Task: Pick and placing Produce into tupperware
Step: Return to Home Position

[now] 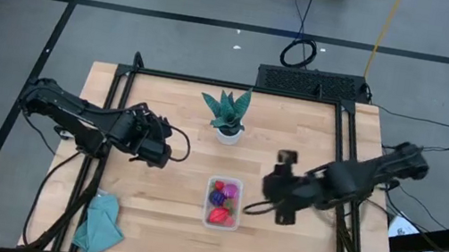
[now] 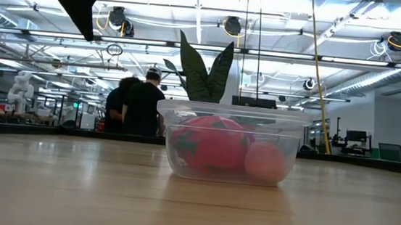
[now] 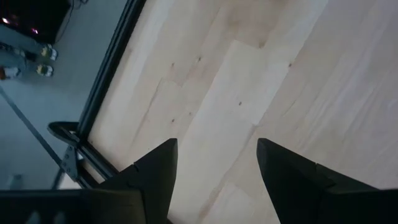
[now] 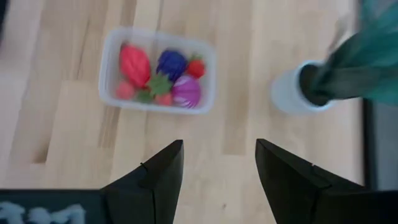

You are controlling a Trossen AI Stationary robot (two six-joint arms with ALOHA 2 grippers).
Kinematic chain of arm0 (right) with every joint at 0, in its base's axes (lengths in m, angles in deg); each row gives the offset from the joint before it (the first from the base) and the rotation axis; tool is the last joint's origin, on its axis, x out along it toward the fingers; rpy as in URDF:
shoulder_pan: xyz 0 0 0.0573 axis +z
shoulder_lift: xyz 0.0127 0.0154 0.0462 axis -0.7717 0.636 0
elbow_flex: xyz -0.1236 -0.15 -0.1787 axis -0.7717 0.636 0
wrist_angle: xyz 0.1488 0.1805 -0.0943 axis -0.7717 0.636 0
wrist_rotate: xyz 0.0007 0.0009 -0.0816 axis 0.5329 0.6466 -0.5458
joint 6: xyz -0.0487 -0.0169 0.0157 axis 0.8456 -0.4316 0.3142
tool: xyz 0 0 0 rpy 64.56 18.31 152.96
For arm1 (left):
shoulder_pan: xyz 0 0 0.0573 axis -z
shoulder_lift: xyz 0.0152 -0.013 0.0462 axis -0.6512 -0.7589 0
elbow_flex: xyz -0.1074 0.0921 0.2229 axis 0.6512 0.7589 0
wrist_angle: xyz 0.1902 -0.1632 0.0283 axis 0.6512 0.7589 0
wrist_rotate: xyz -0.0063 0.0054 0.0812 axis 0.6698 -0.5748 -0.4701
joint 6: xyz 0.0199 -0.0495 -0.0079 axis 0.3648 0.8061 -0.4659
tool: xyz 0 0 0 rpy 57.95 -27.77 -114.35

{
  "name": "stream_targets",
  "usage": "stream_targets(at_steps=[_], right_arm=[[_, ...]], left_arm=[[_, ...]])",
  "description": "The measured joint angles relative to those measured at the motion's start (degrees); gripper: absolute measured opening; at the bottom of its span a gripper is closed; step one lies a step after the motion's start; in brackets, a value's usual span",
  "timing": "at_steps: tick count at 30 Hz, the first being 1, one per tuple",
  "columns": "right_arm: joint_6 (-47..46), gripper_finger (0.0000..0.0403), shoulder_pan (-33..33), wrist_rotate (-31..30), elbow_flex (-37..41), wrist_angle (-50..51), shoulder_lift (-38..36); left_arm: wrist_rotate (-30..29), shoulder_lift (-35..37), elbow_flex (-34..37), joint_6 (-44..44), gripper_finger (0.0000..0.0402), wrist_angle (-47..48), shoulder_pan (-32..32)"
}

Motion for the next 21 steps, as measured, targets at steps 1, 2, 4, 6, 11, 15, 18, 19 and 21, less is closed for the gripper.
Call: stream_targets(at_steps=[1, 2, 4, 6, 11, 15, 18, 19, 21], right_arm=[[0.02, 0.0192, 0.27, -1.07, 0.0, -0.09, -1.55], [0.1, 0.0192, 0.53, -2.26, 0.0, -0.25, -3.02], [-0.46, 0.0192, 1.15, -4.59, 0.0, -0.53, -5.63], [-1.97, 0.0192, 1.64, -6.98, 0.37, -0.89, -7.99], [-4.26, 0.0192, 2.57, -10.61, 6.36, -2.73, -13.94], [-5.63, 0.0192, 2.57, -10.58, 14.24, -5.65, -18.55], [-5.66, 0.0192, 2.57, -10.32, 20.22, -9.93, -21.91], [-5.64, 0.0192, 2.59, -10.28, 22.17, -11.56, -23.02], [-5.64, 0.0192, 2.59, -10.22, 25.86, -14.55, -25.23]], left_arm=[[-0.05, 0.04, 0.0, -1.02, 0.0225, 0.15, 0.0], [-0.15, 0.31, 0.0, -1.53, 0.0225, 0.14, 0.0], [-0.99, 0.89, -0.12, -2.34, 0.0225, 0.12, -0.06], [-3.1, 1.67, -0.35, -3.33, 0.0225, 0.1, -0.04], [-9.56, 6.79, -0.39, -5.19, 0.0225, -0.25, 0.13], [-10.14, 12.78, -0.39, -5.27, 0.0225, -3.09, 0.35], [-8.31, 17.73, -0.42, -6.08, 0.0225, -6.4, 1.7], [-7.47, 19.17, -0.42, -6.46, 0.0225, -7.8, 2.36], [-5.19, 21.78, -0.42, -8.23, 0.0225, -10.48, 3.87]])
